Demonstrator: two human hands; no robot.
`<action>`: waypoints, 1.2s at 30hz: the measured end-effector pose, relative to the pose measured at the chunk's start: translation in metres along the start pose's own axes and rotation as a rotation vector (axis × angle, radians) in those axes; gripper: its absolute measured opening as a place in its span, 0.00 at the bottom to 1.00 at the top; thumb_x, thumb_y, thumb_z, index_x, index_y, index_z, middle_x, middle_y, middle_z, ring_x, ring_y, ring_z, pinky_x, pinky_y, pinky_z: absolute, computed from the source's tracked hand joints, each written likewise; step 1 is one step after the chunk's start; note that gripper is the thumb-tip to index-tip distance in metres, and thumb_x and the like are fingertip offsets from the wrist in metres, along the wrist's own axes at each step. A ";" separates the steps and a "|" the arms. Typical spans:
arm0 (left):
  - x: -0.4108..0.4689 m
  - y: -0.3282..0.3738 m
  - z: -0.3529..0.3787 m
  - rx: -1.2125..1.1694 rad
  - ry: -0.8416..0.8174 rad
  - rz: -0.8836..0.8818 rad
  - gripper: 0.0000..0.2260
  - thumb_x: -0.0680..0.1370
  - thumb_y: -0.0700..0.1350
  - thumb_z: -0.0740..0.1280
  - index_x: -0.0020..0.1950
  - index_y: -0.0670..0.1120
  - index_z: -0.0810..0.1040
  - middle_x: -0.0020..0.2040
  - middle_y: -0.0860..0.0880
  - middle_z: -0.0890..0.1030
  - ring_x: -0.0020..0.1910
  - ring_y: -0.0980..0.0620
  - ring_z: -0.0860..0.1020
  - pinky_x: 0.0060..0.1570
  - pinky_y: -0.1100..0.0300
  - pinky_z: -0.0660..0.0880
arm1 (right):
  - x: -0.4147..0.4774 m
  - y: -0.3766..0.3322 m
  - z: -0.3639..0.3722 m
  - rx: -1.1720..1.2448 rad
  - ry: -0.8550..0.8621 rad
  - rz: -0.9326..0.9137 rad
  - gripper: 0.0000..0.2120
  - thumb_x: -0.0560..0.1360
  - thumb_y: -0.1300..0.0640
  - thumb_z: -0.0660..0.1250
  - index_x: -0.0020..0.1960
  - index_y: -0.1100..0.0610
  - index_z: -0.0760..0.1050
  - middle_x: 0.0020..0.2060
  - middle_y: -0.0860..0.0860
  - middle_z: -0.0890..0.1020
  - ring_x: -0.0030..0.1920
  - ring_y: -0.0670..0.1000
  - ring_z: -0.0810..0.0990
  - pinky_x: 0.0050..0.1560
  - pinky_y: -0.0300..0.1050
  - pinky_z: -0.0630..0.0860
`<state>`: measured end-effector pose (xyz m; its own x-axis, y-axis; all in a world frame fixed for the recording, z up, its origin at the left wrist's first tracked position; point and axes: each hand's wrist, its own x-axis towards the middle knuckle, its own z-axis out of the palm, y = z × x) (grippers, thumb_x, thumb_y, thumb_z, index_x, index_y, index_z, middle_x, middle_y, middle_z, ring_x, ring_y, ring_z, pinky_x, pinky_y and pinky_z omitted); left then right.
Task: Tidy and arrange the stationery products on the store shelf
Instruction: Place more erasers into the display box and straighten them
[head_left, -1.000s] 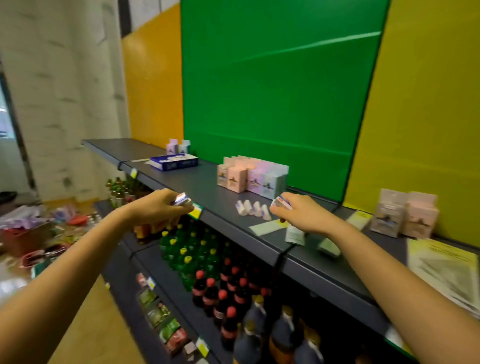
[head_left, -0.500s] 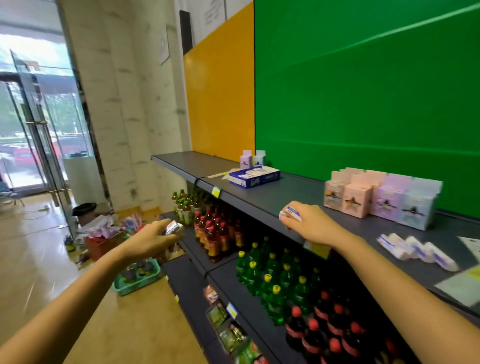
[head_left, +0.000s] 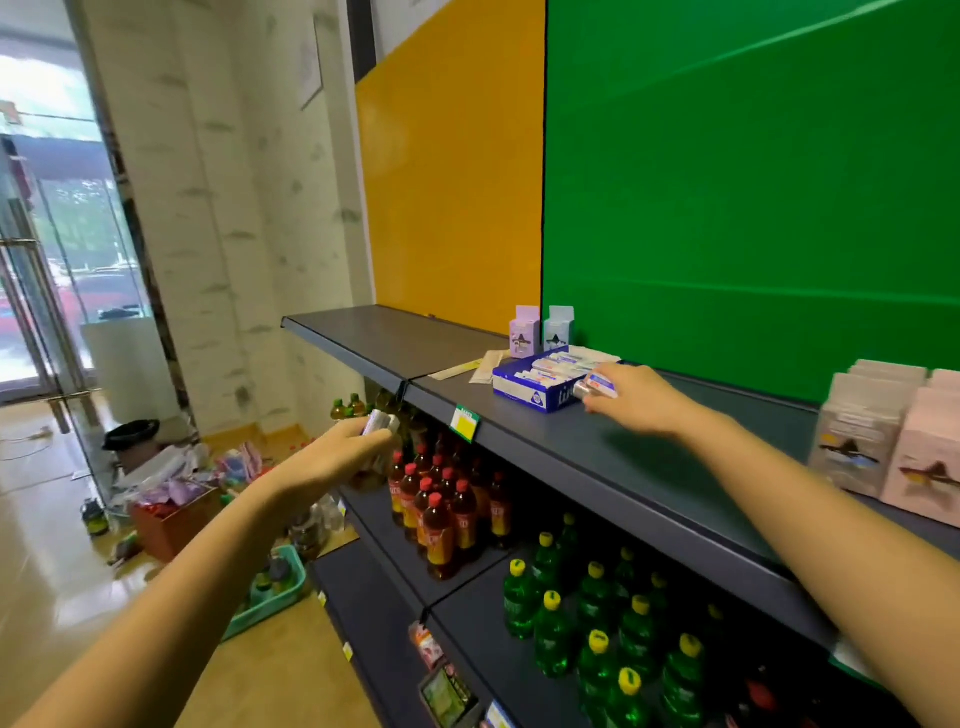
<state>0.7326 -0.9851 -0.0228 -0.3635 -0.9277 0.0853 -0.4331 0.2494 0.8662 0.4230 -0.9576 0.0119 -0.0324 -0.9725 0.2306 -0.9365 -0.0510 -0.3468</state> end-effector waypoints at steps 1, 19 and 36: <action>0.017 0.000 -0.006 -0.003 -0.031 0.018 0.05 0.76 0.39 0.60 0.41 0.42 0.66 0.35 0.43 0.69 0.25 0.55 0.65 0.24 0.66 0.64 | 0.016 0.002 -0.001 -0.019 0.005 0.015 0.17 0.78 0.51 0.60 0.60 0.62 0.70 0.59 0.61 0.76 0.48 0.54 0.72 0.44 0.42 0.64; 0.264 0.028 -0.003 -0.116 -0.368 0.300 0.09 0.79 0.44 0.61 0.47 0.37 0.72 0.34 0.49 0.75 0.28 0.56 0.65 0.27 0.69 0.64 | 0.148 0.015 0.016 -0.044 0.055 0.195 0.16 0.78 0.51 0.60 0.56 0.63 0.73 0.53 0.59 0.79 0.51 0.58 0.76 0.51 0.49 0.72; 0.378 0.030 0.052 0.153 -0.617 0.672 0.05 0.69 0.47 0.74 0.40 0.48 0.81 0.34 0.49 0.80 0.30 0.56 0.73 0.28 0.66 0.66 | 0.164 0.005 0.048 -0.156 0.203 0.408 0.15 0.78 0.54 0.61 0.64 0.53 0.72 0.61 0.50 0.78 0.58 0.51 0.73 0.55 0.42 0.66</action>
<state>0.5390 -1.3137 0.0098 -0.9340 -0.2733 0.2303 -0.0607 0.7563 0.6514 0.4298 -1.1279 0.0040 -0.4607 -0.8415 0.2822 -0.8741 0.3750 -0.3088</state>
